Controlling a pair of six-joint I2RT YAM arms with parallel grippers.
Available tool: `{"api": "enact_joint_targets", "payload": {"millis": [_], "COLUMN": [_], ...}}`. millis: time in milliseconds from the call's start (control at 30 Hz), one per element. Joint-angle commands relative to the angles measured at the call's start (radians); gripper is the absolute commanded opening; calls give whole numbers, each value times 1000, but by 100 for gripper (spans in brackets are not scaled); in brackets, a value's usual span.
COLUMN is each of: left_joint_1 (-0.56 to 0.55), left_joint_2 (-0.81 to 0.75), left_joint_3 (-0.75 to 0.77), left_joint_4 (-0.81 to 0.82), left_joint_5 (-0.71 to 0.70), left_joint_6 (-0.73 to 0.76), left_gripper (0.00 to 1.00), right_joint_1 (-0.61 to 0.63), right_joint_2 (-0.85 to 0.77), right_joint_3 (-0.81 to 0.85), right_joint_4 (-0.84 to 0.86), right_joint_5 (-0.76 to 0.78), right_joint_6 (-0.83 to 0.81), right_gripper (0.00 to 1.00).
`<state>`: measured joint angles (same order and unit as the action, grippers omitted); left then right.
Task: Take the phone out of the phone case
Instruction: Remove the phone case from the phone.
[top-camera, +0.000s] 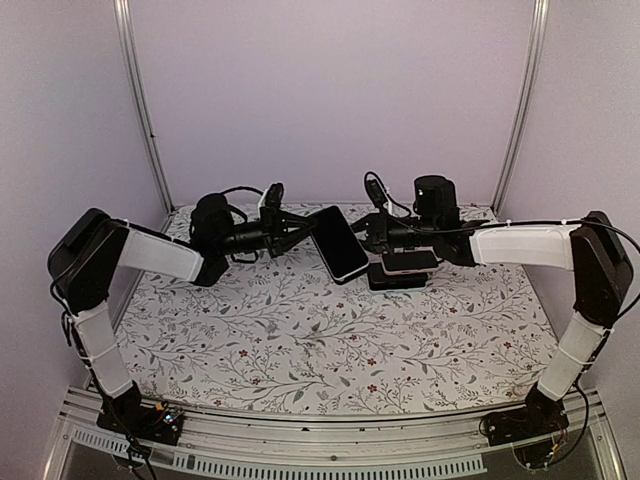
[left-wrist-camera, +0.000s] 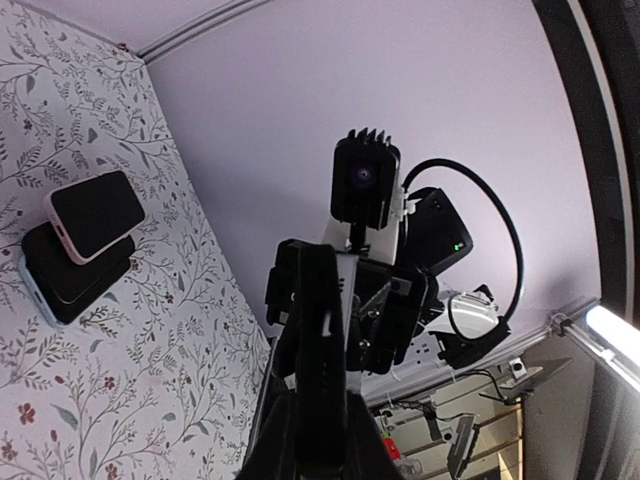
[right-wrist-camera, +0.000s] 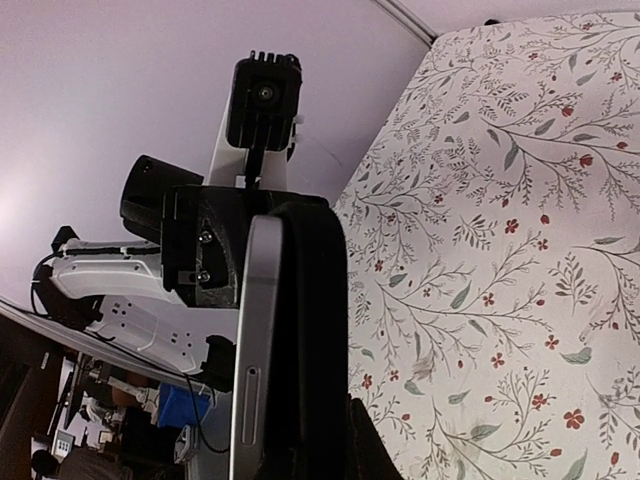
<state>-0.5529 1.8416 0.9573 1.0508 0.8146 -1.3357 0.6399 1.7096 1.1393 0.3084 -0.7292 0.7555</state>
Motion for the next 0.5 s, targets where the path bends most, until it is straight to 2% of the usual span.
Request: {"api": "enact_joint_targets", "payload": {"millis": [0, 267, 467], "left_joint_1": [29, 83, 119], "left_joint_2": [90, 272, 380], "left_joint_3": [68, 239, 350], "left_joint_4": [-300, -577, -740], "left_joint_5": [-8, -46, -74], "left_joint_6": [181, 354, 450], "left_gripper": [10, 22, 40], "right_joint_1": [12, 13, 12], "right_joint_2": [83, 293, 422], "right_joint_3": [81, 207, 299], "right_joint_4": [26, 39, 33], "right_joint_5": [93, 201, 285], "right_joint_6": [-14, 16, 36], "right_gripper": [0, 0, 0]}}
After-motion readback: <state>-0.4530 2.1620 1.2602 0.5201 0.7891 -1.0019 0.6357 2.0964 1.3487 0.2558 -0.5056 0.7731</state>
